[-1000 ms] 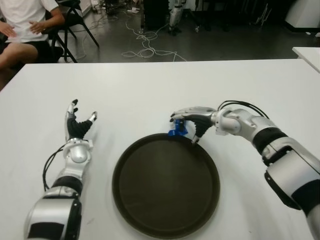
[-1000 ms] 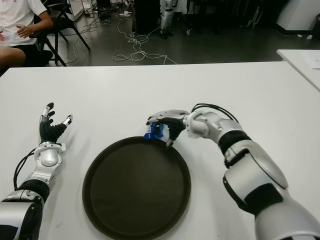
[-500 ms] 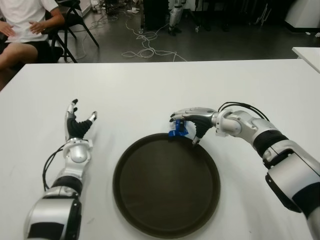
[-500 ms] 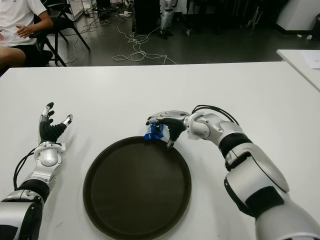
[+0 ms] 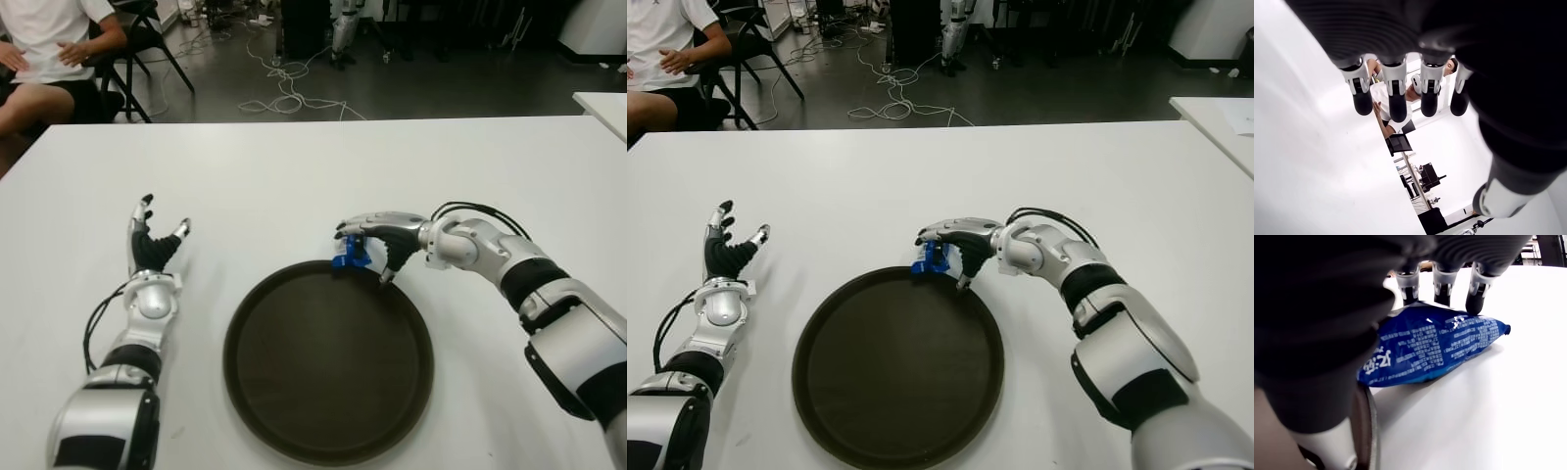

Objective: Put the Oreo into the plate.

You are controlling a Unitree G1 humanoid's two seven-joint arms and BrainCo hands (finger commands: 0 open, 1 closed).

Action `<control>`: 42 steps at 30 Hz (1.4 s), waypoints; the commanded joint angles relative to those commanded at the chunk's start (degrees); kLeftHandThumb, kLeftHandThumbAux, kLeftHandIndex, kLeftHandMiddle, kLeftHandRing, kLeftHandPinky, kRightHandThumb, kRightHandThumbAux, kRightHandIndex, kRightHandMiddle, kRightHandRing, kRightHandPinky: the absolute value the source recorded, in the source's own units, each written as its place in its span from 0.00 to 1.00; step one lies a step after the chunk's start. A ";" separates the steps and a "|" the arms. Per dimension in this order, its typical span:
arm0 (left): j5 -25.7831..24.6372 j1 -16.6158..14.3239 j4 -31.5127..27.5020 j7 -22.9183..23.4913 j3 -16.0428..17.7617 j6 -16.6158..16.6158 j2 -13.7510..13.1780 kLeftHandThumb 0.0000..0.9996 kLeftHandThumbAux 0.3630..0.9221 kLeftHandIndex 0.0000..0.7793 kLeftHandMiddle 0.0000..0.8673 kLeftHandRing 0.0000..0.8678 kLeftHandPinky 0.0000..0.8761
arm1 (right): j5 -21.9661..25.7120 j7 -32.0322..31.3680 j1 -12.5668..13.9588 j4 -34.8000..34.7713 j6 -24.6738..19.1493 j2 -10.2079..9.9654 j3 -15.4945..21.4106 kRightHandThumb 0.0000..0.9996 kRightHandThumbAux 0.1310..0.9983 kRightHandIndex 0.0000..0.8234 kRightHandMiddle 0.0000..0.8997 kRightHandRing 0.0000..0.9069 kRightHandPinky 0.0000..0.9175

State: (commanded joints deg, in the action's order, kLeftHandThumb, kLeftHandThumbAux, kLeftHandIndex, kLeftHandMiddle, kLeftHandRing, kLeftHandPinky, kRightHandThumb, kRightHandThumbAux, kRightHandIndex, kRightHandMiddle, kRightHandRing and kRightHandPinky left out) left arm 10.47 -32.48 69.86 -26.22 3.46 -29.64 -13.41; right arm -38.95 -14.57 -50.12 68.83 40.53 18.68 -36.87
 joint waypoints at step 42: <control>-0.11 -0.13 -0.02 0.49 -0.04 -0.06 -0.13 0.00 0.62 0.09 0.12 0.09 0.07 | 0.41 -1.80 1.92 -2.52 0.25 4.50 1.44 0.00 0.69 0.00 0.00 0.00 0.00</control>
State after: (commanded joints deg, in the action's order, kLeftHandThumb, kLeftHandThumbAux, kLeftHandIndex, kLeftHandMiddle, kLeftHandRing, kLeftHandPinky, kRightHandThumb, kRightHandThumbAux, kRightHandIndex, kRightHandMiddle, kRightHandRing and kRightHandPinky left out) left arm 10.36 -32.61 69.83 -25.72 3.42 -29.70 -13.54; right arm -38.54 -16.38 -48.20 66.31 40.79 23.17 -35.44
